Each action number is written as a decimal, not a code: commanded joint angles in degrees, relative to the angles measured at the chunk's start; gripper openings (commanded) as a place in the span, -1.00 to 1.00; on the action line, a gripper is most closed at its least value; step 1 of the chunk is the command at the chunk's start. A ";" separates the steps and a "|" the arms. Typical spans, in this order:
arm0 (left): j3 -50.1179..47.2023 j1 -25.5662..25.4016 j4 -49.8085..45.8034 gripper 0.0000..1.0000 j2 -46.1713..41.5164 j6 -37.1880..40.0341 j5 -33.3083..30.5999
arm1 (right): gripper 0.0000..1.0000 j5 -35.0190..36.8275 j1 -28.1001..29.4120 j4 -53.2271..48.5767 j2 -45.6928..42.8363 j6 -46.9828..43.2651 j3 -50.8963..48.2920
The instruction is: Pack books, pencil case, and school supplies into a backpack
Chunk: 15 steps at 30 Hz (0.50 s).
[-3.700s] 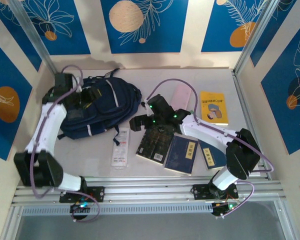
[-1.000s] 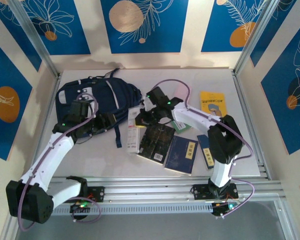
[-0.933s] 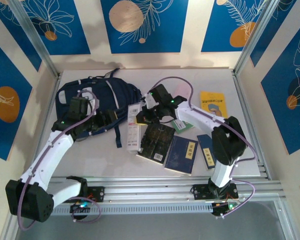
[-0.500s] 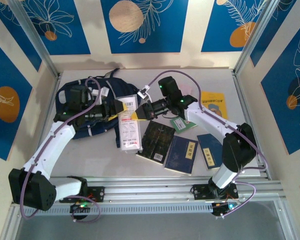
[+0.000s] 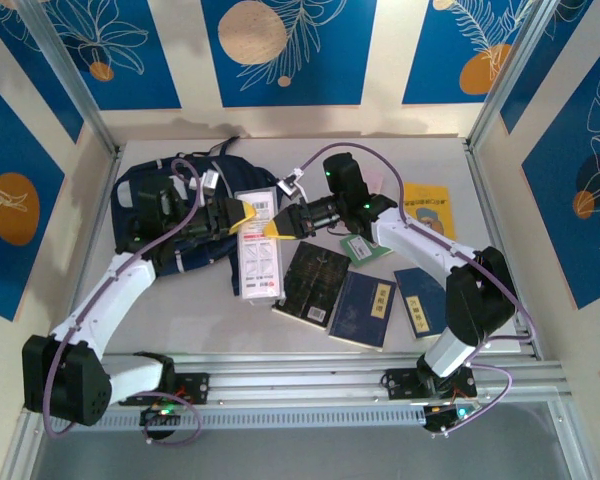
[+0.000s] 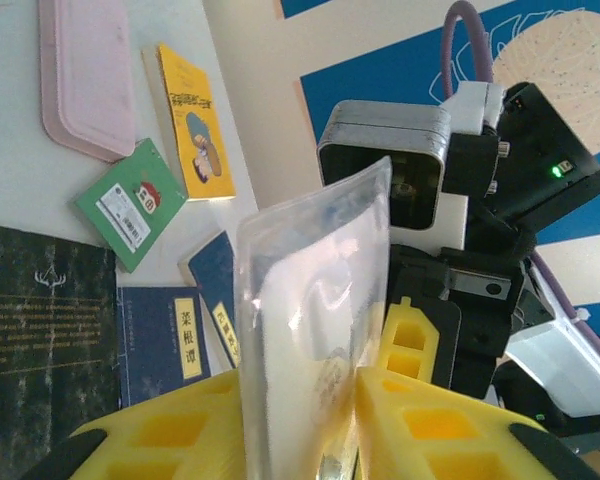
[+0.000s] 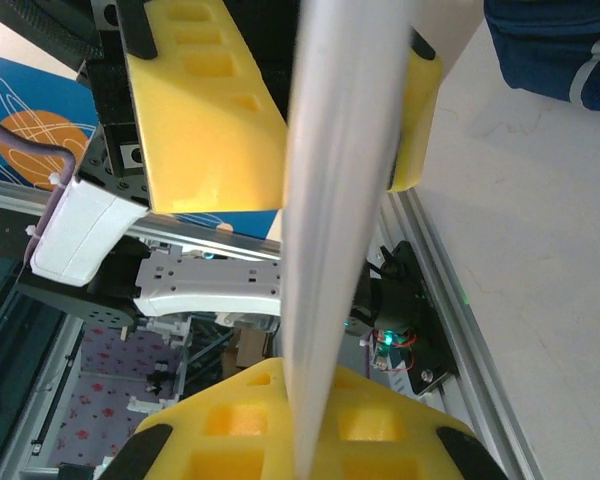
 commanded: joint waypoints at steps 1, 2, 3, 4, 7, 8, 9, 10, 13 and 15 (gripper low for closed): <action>-1.61 -1.51 5.49 -0.51 -0.94 -3.42 0.42 | -0.85 -3.16 0.39 4.59 0.34 1.84 -0.35; -1.78 -1.85 5.63 -0.57 -0.94 -3.55 0.22 | -0.85 -3.07 0.47 4.98 0.60 2.14 -0.29; -1.81 -2.12 5.43 -0.60 -0.96 -3.42 -0.23 | -0.84 -2.78 0.48 4.86 0.74 2.12 -0.29; -1.94 -2.08 5.25 -0.61 -0.96 -3.53 -0.61 | -0.83 -2.35 0.40 4.67 0.74 2.20 -0.40; -1.85 -2.15 5.33 -0.69 -1.22 -4.57 -2.17 | -0.71 -0.31 0.04 4.20 0.38 2.39 -0.88; -1.81 -2.13 5.41 -0.72 -1.44 -5.23 -3.14 | -0.60 0.59 -0.18 4.43 0.17 2.88 -1.22; -1.81 -2.08 5.73 -0.76 -1.67 -6.14 -4.18 | -0.36 1.85 -0.31 4.63 0.01 3.59 -1.63; -1.88 -2.16 6.02 -0.77 -1.95 -6.97 -5.37 | -0.10 3.19 -0.31 5.06 -0.30 4.46 -2.20; -2.47 -2.20 6.48 -0.81 -3.57 -10.16 -11.20 | 0.42 8.71 -0.06 9.80 -1.31 10.19 -5.50; -3.53 -2.22 7.66 -0.81 -5.18 -13.16 -16.67 | 0.70 12.65 0.27 16.79 -2.14 16.60 -9.45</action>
